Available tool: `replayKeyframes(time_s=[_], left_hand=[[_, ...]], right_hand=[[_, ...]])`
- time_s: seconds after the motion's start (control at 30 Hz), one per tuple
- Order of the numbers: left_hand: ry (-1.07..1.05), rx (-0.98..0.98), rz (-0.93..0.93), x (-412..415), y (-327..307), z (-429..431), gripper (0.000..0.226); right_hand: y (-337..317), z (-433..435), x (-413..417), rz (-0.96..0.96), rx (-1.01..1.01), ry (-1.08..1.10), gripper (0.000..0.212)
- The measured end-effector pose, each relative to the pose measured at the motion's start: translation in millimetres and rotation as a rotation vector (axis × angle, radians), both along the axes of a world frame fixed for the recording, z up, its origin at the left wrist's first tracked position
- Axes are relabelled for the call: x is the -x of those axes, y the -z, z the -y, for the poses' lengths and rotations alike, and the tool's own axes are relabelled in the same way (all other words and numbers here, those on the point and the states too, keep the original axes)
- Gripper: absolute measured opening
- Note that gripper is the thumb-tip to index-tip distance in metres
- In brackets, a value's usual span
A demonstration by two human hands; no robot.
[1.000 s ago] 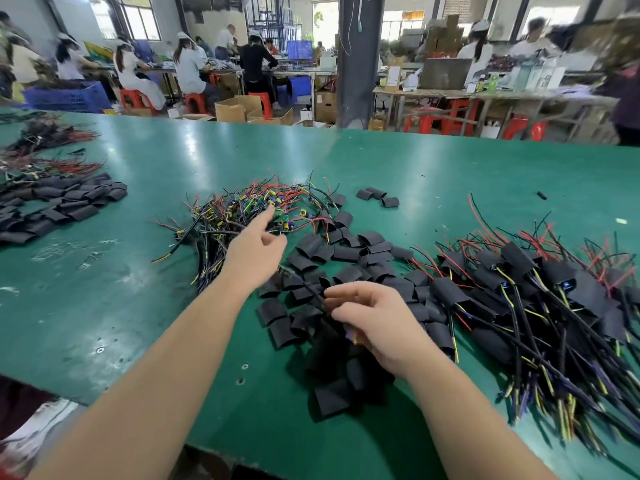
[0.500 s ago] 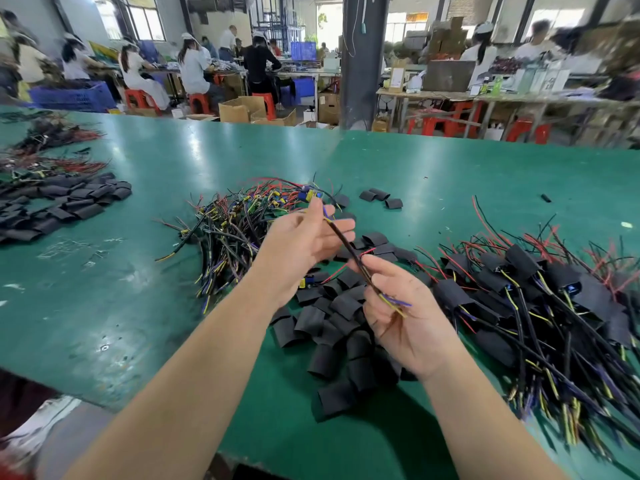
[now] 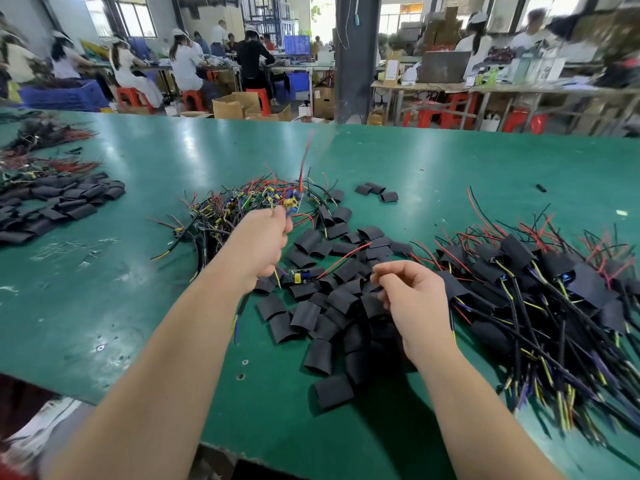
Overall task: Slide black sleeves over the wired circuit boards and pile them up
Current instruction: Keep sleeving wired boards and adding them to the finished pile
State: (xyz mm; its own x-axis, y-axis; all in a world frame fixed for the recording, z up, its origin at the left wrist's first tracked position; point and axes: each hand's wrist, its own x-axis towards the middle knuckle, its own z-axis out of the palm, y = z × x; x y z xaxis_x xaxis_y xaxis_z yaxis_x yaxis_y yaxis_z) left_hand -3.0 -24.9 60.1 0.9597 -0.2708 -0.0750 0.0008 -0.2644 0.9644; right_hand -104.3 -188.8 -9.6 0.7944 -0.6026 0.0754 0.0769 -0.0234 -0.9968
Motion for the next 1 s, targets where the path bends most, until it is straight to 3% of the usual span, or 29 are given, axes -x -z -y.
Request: replayKeyframes(time_s=[0.13, 0.2, 0.3, 0.43, 0.5, 0.6, 0.8, 0.9, 1.0], left_hand=[[-0.108, -0.469, 0.248, 3, 32, 7, 0.052], [-0.124, -0.496, 0.237, 8, 49, 10, 0.057], [-0.173, -0.403, 0.222, 13, 73, 11, 0.047], [-0.202, -0.323, 0.332, 13, 88, 7, 0.037], [-0.149, -0.361, 0.439, 12, 92, 6, 0.042], [-0.136, -0.417, 0.533, 10, 100, 5, 0.032], [-0.123, -0.379, 0.593, 12, 103, 7, 0.030], [-0.114, -0.382, 0.635, 12, 103, 8, 0.034], [-0.090, -0.261, 0.607, 15, 103, 7, 0.037]], right_hand=[[6, -2, 1, -0.182, 0.596, 0.010, 0.022], [13, -6, 0, -0.277, 0.811, -0.021, 0.024], [20, -9, -1, -0.442, 0.977, -0.084, 0.041], [25, -8, -5, -0.462, 1.043, -0.142, 0.039], [24, -8, -5, -0.423, 1.025, -0.165, 0.036], [22, -6, -3, -0.381, 0.963, -0.181, 0.031], [7, 0, -11, -0.374, 0.975, -0.045, 0.024], [-4, 8, -28, -0.521, 1.062, -0.028, 0.029], [-9, 20, -51, -0.705, 1.175, -0.052, 0.028]])
